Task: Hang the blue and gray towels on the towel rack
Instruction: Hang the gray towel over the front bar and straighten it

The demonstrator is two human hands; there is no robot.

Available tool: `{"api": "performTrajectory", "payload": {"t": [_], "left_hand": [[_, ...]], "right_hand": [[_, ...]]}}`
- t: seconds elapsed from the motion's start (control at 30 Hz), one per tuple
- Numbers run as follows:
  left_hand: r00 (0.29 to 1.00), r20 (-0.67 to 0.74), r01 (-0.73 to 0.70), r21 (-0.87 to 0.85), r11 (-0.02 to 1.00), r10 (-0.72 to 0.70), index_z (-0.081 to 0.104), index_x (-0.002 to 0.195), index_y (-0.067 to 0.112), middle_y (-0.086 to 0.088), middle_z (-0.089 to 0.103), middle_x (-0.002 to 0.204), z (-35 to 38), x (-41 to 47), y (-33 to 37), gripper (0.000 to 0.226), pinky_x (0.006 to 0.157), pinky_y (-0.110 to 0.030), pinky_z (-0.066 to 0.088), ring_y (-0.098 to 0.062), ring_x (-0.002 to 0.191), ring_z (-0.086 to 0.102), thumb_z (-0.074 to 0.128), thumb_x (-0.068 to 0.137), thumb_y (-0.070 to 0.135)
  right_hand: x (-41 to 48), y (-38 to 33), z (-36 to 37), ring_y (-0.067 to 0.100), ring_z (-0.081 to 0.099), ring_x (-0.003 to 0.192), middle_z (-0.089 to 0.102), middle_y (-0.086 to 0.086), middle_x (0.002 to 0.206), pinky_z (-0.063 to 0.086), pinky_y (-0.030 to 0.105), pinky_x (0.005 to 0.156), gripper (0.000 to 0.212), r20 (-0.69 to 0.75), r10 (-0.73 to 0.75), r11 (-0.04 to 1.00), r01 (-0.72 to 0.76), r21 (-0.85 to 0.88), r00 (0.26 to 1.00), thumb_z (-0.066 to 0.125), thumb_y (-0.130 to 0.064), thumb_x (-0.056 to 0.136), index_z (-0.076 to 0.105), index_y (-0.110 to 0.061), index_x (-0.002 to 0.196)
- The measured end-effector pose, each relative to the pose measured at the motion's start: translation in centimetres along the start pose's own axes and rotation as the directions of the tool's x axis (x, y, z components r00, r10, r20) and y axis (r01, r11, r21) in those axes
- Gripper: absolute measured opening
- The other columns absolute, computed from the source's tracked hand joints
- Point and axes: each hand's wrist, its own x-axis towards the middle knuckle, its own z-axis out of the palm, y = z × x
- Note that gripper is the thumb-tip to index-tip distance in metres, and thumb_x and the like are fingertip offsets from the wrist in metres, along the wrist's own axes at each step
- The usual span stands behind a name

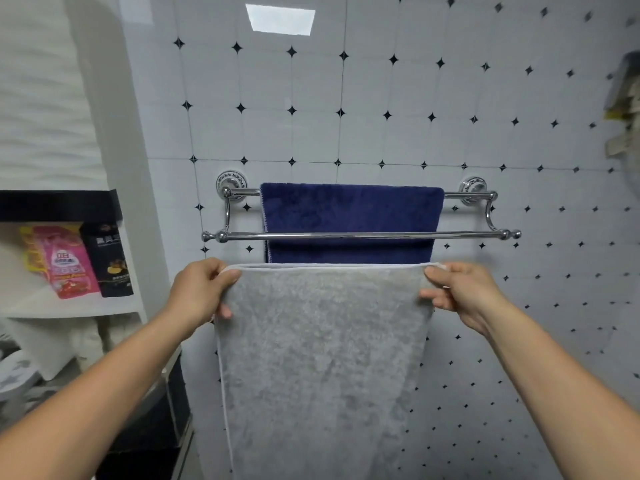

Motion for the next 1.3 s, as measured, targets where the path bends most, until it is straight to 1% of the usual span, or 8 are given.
{"api": "performTrajectory", "payload": {"t": [0.27,0.37,0.47,0.77,0.87,1.0,1.17,1.3], "left_hand": [[0.958,0.161,0.288,-0.525,0.801,-0.239,0.061,0.08,-0.001,-0.017,0.064,0.069,2.2,1.8,2.9,0.01,0.043,-0.019,0.055,-0.019,0.043,0.068,0.064,0.089,-0.002],[0.92,0.221,0.388,-0.622,0.68,-0.322,0.06,0.086,-0.007,-0.022,0.065,0.076,3.3,2.4,3.0,0.006,0.045,-0.022,0.056,-0.025,0.049,0.071,0.06,0.086,-0.012],[0.885,0.238,0.438,-0.719,0.539,-0.4,0.057,0.09,-0.013,-0.024,0.066,0.075,4.7,3.2,2.9,0.007,0.046,-0.024,0.057,-0.028,0.052,0.071,0.056,0.084,-0.017],[0.928,0.071,0.206,-0.916,0.344,-0.365,0.056,0.103,-0.008,-0.018,0.064,0.099,9.4,5.5,5.1,0.021,0.063,-0.025,0.061,-0.029,0.088,0.068,0.049,0.087,-0.02],[0.946,-0.024,0.107,-0.917,0.384,-0.322,0.06,0.095,-0.005,-0.013,0.067,0.095,10.1,6.2,6.1,0.027,0.071,-0.026,0.061,-0.024,0.092,0.067,0.043,0.086,-0.024],[0.971,-0.015,0.071,-0.935,0.348,-0.239,0.057,0.1,-0.006,-0.01,0.061,0.096,10.4,6.0,6.2,0.035,0.083,-0.029,0.059,-0.023,0.1,0.063,0.035,0.082,-0.026],[0.978,0.07,0.069,-0.998,-0.015,-0.198,0.068,0.083,0.001,-0.013,0.072,0.091,10.3,6.2,7.1,0.022,0.085,-0.038,0.059,-0.027,0.089,0.072,0.047,0.088,0.003],[0.936,0.003,0.03,-0.997,0.072,-0.351,0.061,0.105,0.002,-0.007,0.07,0.091,11.6,7.2,8.7,0.021,0.081,-0.033,0.06,-0.018,0.083,0.071,0.069,0.086,0.005]], "right_hand": [[2.0,-1.0,-0.5,0.025,0.073,0.055,0.064,0.021,0.092,0.06,0.026,0.049,0.029,-0.177,-0.03,0.981,0.063,0.185,0.984,0.059,0.01,0.088,0.043,-0.013,0.092],[3.5,-0.2,-1.3,0.03,0.075,0.064,0.064,0.024,0.09,0.062,0.031,0.056,0.033,-0.16,0.021,0.978,0.013,0.207,0.987,0.054,0.016,0.087,0.043,0.005,0.117],[5.6,0.6,-1.7,0.028,0.074,0.058,0.067,0.03,0.096,0.059,0.026,0.049,0.021,-0.162,0.061,0.955,-0.011,0.298,0.985,0.057,0.017,0.086,0.05,0.002,0.099],[13.5,0.7,-1.5,0.024,0.073,0.058,0.072,0.021,0.068,0.057,0.024,0.048,0.023,-0.042,0.141,0.868,-0.103,0.486,0.989,0.052,0.019,0.087,0.054,0.014,0.109],[15.1,0.4,-1.5,0.03,0.07,0.077,0.07,0.021,0.091,0.061,0.029,0.059,0.028,-0.015,0.046,0.852,-0.031,0.523,0.999,0.043,0.026,0.083,0.062,0.007,0.092],[14.8,1.0,-2.1,0.036,0.067,0.105,0.067,0.026,0.114,0.056,0.041,0.09,0.054,0.185,-0.121,0.731,-0.039,0.681,0.975,0.035,0.026,0.066,0.059,0.016,0.114],[14.2,0.1,-1.9,0.03,0.073,0.091,0.074,0.018,0.094,0.059,0.037,0.081,0.021,0.206,-0.165,0.488,-0.102,0.867,0.964,0.068,-0.011,0.078,0.064,0.001,0.095],[14.5,-1.4,-0.2,0.024,0.073,0.092,0.073,0.013,0.102,0.06,0.037,0.081,0.03,0.129,0.003,0.57,-0.108,0.815,0.992,0.074,-0.01,0.08,0.064,-0.002,0.107]]}}
